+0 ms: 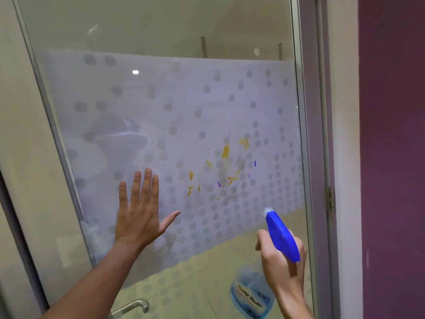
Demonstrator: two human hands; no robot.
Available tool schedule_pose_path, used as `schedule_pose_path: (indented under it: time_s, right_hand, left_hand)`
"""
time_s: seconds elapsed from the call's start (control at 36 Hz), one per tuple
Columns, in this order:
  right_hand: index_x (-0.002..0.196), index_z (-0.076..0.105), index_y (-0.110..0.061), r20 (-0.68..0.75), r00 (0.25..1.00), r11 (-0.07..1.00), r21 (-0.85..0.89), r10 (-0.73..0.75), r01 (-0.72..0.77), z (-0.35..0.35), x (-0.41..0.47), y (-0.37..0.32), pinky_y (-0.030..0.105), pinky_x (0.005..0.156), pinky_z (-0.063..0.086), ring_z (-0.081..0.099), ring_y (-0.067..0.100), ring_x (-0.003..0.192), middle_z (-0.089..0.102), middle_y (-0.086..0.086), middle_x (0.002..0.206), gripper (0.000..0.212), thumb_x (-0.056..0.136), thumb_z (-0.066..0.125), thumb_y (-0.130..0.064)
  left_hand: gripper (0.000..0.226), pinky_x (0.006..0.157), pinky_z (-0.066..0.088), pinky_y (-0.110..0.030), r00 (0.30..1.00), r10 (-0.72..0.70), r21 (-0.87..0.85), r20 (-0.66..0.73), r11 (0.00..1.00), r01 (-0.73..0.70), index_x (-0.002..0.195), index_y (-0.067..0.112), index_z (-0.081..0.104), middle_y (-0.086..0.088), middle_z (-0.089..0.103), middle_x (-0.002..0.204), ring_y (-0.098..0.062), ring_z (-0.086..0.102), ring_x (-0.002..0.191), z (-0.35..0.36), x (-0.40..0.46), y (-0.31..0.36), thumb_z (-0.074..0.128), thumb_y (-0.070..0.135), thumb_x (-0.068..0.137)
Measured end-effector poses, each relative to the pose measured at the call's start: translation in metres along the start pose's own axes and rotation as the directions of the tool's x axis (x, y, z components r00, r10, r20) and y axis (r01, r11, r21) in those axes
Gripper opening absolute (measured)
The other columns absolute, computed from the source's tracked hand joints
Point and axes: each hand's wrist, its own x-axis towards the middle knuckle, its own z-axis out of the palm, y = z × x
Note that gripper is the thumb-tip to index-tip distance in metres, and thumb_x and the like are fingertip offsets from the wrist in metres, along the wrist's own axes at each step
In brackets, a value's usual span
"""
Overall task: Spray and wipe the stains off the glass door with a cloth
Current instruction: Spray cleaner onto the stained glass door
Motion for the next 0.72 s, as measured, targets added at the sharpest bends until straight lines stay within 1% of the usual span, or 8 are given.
schedule_pose_path:
  time_s: [0.06, 0.14, 0.25, 0.39, 0.53, 0.64, 0.67, 0.72]
  right_hand:
    - [0.059, 0.059, -0.003, 0.001, 1.0, 0.999, 0.026, 0.019, -0.019, -0.007, 0.004, 0.005, 0.033, 0.055, 0.037, 0.04, 0.012, 0.05, 0.046, -0.006, 0.053, 0.04, 0.067, 0.063, -0.042]
    - [0.072, 0.059, 0.006, -0.008, 0.997, 0.995, 0.065, 0.071, -0.071, -0.02, 0.009, 0.015, 0.032, 0.053, 0.034, 0.035, 0.011, 0.052, 0.044, -0.008, 0.06, 0.06, 0.06, 0.063, -0.053]
    - [0.057, 0.056, -0.005, -0.097, 0.977, 0.981, 0.063, 0.188, -0.183, -0.034, 0.005, 0.026, 0.035, 0.056, 0.035, 0.037, 0.006, 0.044, 0.043, -0.008, 0.056, 0.041, 0.055, 0.065, -0.045]
    - [0.048, 0.049, -0.008, -0.129, 0.962, 0.97, 0.011, 0.241, -0.241, -0.053, 0.002, 0.042, 0.035, 0.055, 0.036, 0.035, 0.009, 0.042, 0.04, -0.003, 0.047, 0.039, 0.052, 0.055, -0.046]
    - [0.046, 0.054, -0.009, -0.12, 0.97, 0.977, 0.071, 0.209, -0.202, -0.063, 0.002, 0.054, 0.041, 0.058, 0.042, 0.048, 0.015, 0.051, 0.051, 0.002, 0.049, 0.036, 0.064, 0.06, -0.039]
    - [0.063, 0.071, -0.007, -0.015, 0.971, 0.951, 0.206, 0.24, -0.232, -0.069, 0.007, 0.064, 0.054, 0.087, 0.055, 0.062, 0.029, 0.072, 0.066, 0.009, 0.067, 0.029, 0.09, 0.068, 0.0]
    - [0.068, 0.075, -0.01, 0.013, 0.975, 0.955, 0.202, 0.22, -0.218, -0.071, 0.004, 0.064, 0.049, 0.087, 0.057, 0.065, 0.028, 0.074, 0.069, 0.007, 0.069, 0.026, 0.091, 0.069, 0.0]
    - [0.076, 0.08, -0.021, 0.056, 0.988, 0.977, 0.15, 0.146, -0.153, -0.074, -0.004, 0.06, 0.028, 0.081, 0.057, 0.071, 0.022, 0.074, 0.075, 0.003, 0.074, 0.015, 0.087, 0.079, -0.012]
  left_hand:
    - [0.113, 0.124, 0.004, -0.065, 1.0, 0.001, -0.001, -0.003, 1.0, -0.001, 0.16, -0.003, 0.013, -0.021, 0.005, 0.17, -0.041, 0.006, 0.157, 0.0, 0.0, 0.0, 0.031, 0.081, 0.086]
    - [0.113, 0.124, 0.004, -0.065, 1.0, 0.001, 0.002, -0.003, 1.0, -0.001, 0.16, -0.003, 0.013, -0.021, 0.005, 0.17, -0.041, 0.006, 0.157, -0.001, 0.003, 0.002, 0.031, 0.081, 0.086]
    - [0.113, 0.124, 0.005, -0.066, 1.0, 0.002, 0.012, 0.0, 1.0, -0.002, 0.159, -0.003, 0.014, -0.021, 0.006, 0.169, -0.041, 0.007, 0.157, -0.001, 0.004, 0.002, 0.032, 0.08, 0.086]
    - [0.112, 0.124, 0.005, -0.066, 1.0, -0.001, 0.005, 0.004, 1.0, 0.001, 0.159, -0.004, 0.015, -0.022, 0.007, 0.169, -0.041, 0.007, 0.157, -0.001, -0.002, -0.001, 0.032, 0.08, 0.086]
    - [0.112, 0.124, 0.005, -0.066, 1.0, 0.002, 0.004, 0.009, 1.0, -0.002, 0.159, -0.003, 0.014, -0.022, 0.006, 0.169, -0.042, 0.007, 0.157, -0.001, 0.0, 0.0, 0.032, 0.079, 0.086]
    - [0.112, 0.123, 0.005, -0.066, 1.0, -0.004, 0.0, 0.008, 1.0, 0.004, 0.159, -0.004, 0.017, -0.021, 0.007, 0.169, -0.042, 0.007, 0.157, -0.003, -0.001, 0.001, 0.033, 0.079, 0.085]
    - [0.112, 0.123, 0.005, -0.066, 1.0, -0.006, 0.001, 0.007, 1.0, 0.006, 0.159, -0.004, 0.017, -0.021, 0.007, 0.169, -0.041, 0.007, 0.157, -0.003, -0.001, 0.001, 0.033, 0.079, 0.085]
    - [0.111, 0.123, 0.005, -0.066, 1.0, -0.014, -0.004, 0.013, 1.0, 0.014, 0.159, -0.003, 0.016, -0.021, 0.007, 0.169, -0.041, 0.007, 0.157, -0.004, -0.002, 0.002, 0.033, 0.079, 0.085]
